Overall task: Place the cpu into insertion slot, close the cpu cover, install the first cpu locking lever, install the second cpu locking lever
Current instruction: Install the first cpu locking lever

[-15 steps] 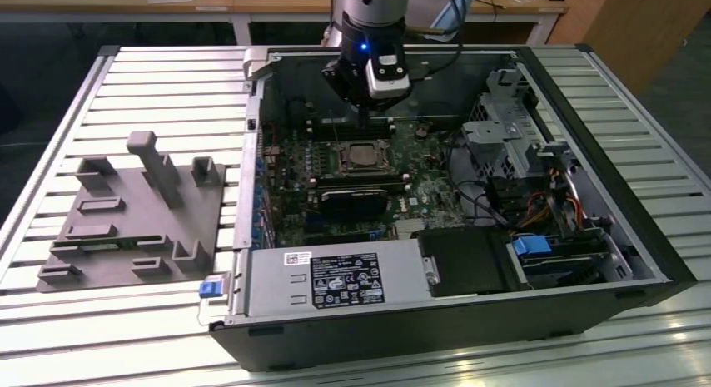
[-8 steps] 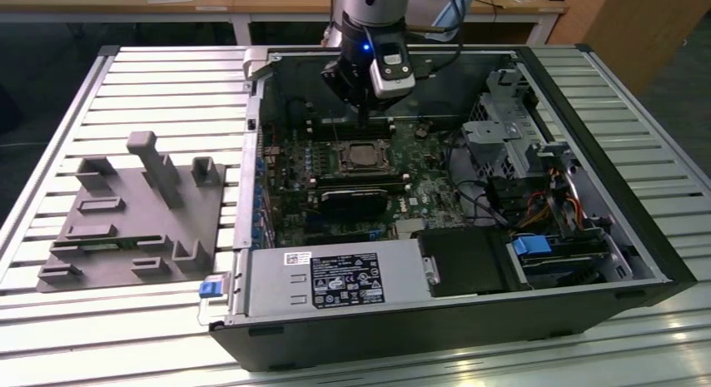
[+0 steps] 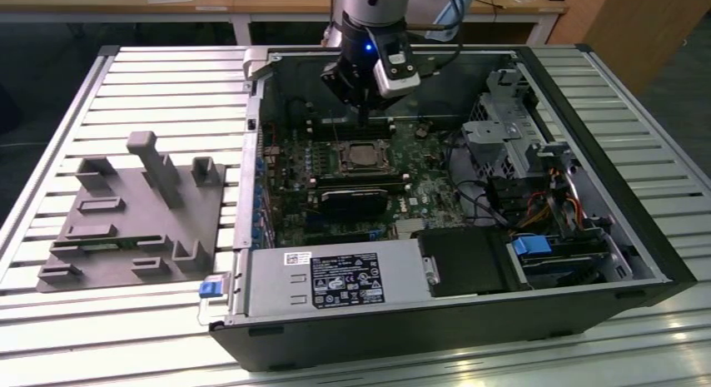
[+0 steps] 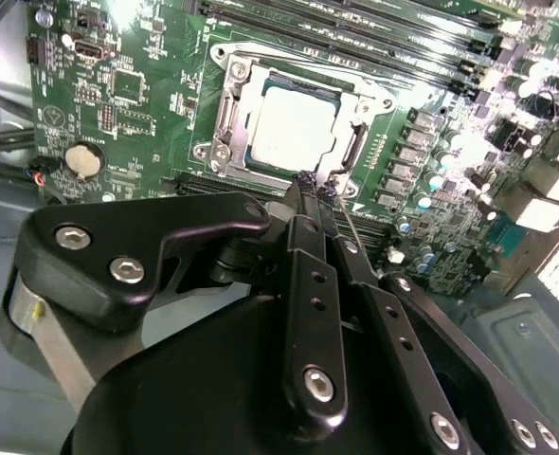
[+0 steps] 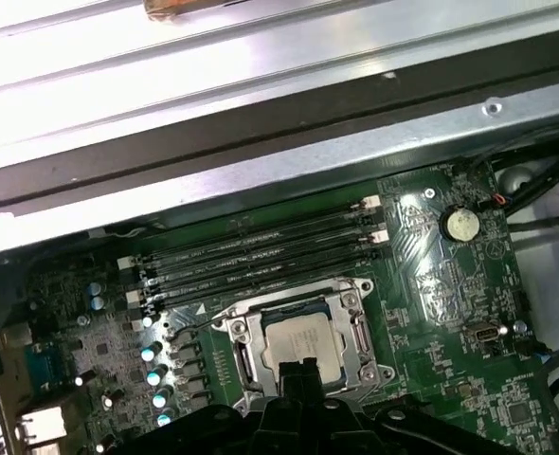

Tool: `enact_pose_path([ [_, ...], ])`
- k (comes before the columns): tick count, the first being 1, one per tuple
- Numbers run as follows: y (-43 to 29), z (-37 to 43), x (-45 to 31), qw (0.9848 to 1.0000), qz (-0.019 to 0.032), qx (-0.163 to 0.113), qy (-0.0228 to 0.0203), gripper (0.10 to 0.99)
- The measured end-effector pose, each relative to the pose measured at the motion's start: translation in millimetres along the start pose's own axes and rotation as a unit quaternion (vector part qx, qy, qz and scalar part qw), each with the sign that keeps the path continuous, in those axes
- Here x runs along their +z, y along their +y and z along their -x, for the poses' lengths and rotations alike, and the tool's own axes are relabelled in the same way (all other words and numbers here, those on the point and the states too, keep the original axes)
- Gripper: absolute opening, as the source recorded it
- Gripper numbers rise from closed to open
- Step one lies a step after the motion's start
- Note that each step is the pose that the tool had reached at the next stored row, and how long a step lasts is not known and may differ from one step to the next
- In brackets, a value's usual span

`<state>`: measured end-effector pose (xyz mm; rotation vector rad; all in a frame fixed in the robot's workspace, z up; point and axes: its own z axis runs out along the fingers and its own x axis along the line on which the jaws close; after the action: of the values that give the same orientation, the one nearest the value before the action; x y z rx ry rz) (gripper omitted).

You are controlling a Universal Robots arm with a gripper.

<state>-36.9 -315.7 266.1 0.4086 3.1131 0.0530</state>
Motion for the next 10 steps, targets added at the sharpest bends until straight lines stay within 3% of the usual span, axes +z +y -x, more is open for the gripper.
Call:
enact_pose_path([
  [10, 0.0, 0.0, 0.0, 0.9988, 0.0000, -0.048, 0.0017, 0.106],
])
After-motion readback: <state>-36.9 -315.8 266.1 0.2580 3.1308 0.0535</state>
